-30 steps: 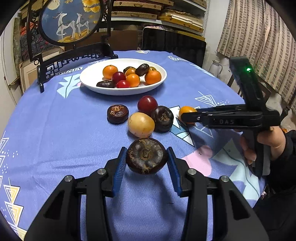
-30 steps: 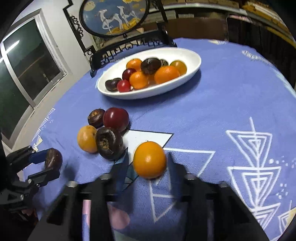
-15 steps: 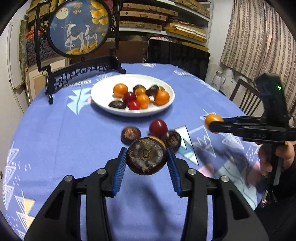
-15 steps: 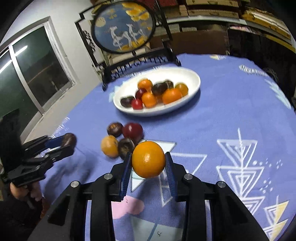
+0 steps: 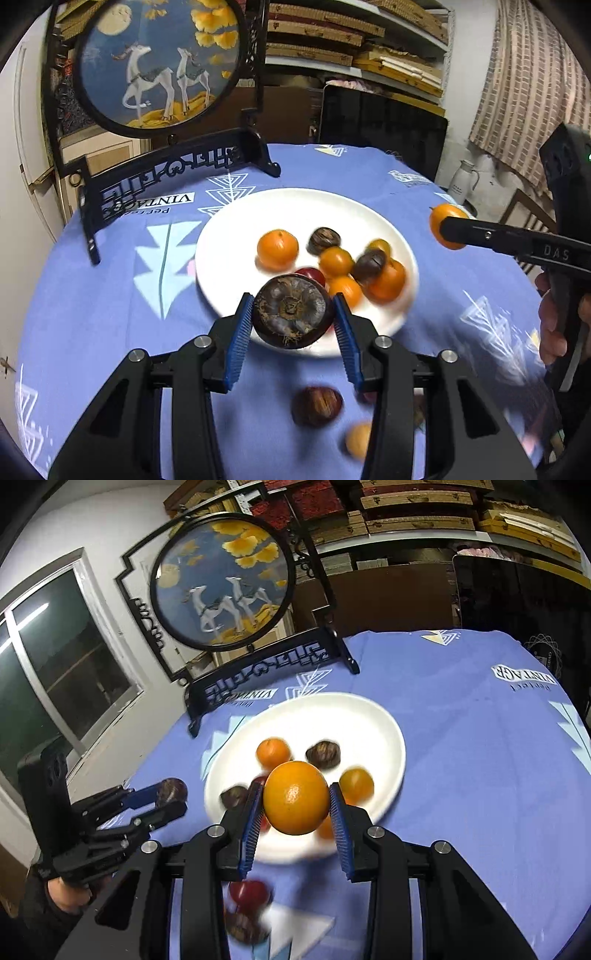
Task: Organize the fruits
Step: 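Carry the dark fruit and tangerine onto the white plate and open both tools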
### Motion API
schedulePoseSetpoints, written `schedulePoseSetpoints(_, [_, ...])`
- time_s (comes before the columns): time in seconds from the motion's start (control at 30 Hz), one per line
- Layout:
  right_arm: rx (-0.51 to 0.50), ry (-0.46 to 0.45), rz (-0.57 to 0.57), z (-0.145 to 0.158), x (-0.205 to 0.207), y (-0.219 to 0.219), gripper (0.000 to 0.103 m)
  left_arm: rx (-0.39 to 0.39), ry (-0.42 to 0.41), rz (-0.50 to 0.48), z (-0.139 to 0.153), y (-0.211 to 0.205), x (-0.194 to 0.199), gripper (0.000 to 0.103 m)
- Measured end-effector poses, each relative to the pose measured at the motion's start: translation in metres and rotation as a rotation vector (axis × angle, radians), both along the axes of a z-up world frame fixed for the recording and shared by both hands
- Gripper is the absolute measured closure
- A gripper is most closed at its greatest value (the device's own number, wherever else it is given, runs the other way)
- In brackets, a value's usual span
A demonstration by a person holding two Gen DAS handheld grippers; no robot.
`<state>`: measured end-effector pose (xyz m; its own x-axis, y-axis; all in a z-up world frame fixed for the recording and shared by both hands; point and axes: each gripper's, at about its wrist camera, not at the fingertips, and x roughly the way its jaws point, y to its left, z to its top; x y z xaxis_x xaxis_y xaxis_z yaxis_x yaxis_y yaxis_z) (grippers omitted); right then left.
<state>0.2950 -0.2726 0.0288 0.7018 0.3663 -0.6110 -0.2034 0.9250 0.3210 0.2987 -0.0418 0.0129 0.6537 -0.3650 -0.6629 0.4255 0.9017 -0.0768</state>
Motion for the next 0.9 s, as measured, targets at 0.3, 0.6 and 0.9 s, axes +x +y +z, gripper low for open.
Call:
schedulePoseSetpoints(0.3, [0.008,0.036,-0.004,-0.025,0.059,0.012,0.065,0.007,0.015,0.065,-0.017,-0.008,0.046,0.035])
schedulePoseSetpoints(0.6, [-0.004,0.014,0.038,-0.020,-0.004,0.013,0.060,0.026,-0.012,0.031,-0.010,0.007,-0.014,0.033])
schedulePoseSetpoints(0.9, [-0.107,0.051,0.117,-0.053,-0.094,0.037,0.057,0.094,0.009,-0.072,-0.032,0.012,-0.110,0.029])
